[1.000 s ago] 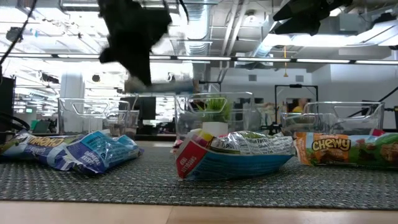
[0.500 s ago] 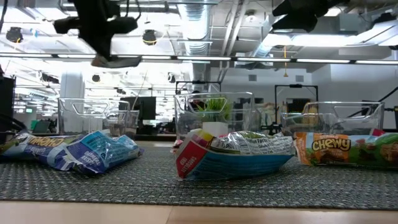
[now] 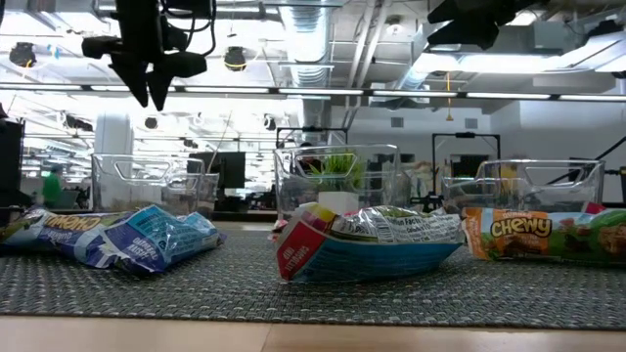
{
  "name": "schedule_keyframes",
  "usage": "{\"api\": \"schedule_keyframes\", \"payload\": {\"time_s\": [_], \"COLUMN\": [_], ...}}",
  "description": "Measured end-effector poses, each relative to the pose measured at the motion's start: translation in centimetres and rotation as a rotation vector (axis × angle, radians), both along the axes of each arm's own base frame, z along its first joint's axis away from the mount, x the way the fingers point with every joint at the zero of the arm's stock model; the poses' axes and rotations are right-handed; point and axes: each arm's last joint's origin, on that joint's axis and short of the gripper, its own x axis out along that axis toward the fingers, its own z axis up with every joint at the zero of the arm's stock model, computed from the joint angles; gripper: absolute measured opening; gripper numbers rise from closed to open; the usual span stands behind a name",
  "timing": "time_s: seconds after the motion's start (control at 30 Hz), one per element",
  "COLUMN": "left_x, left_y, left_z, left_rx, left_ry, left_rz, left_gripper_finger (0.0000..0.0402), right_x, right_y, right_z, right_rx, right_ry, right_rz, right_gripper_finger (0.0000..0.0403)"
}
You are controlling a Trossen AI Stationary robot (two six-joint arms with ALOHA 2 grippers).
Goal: Pick and place Granola Bars by type
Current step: Put the yellow granola bar into the left transparent bin
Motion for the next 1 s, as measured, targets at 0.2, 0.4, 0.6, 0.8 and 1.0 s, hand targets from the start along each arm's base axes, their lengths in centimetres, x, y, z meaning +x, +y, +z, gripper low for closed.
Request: {"api": "schedule_keyframes", "payload": {"time_s": [0.2, 0.4, 0.6, 0.8, 1.0], "left_x": [0.7, 3.7, 6.9, 7.7, 7.7], "left_y": [-0.3, -1.6, -4.9, -8.8, -12.4], "left_z": [0.1, 1.0, 2.6, 2.4, 0.9], "left_rx": [0.033, 0.057, 0.018, -0.129, -0.25], "left_ry": [-0.035, -0.204, -0.423, -0.49, -0.413], "left_rz": [-0.05, -0.325, -0.801, -1.049, -1.137], "left_gripper_finger": [0.0182, 0.0178, 0.0165, 0.0156, 0.0148], "right_x": [0.0, -0.2, -0.9, -1.7, -0.7], "right_y": [0.0, 0.3, 1.7, 4.0, 7.1], "right_z": [0.0, 1.1, 2.5, 2.2, -0.1], "right_rx": [0.002, 0.027, 0.032, 0.134, 0.258], "right_ry": [0.0, -0.017, 0.02, 0.087, 0.241], "right_rz": [0.0, 0.013, 0.094, 0.188, 0.194], "right_gripper_finger": [0.026, 0.026, 0.026, 0.026, 0.026]}}
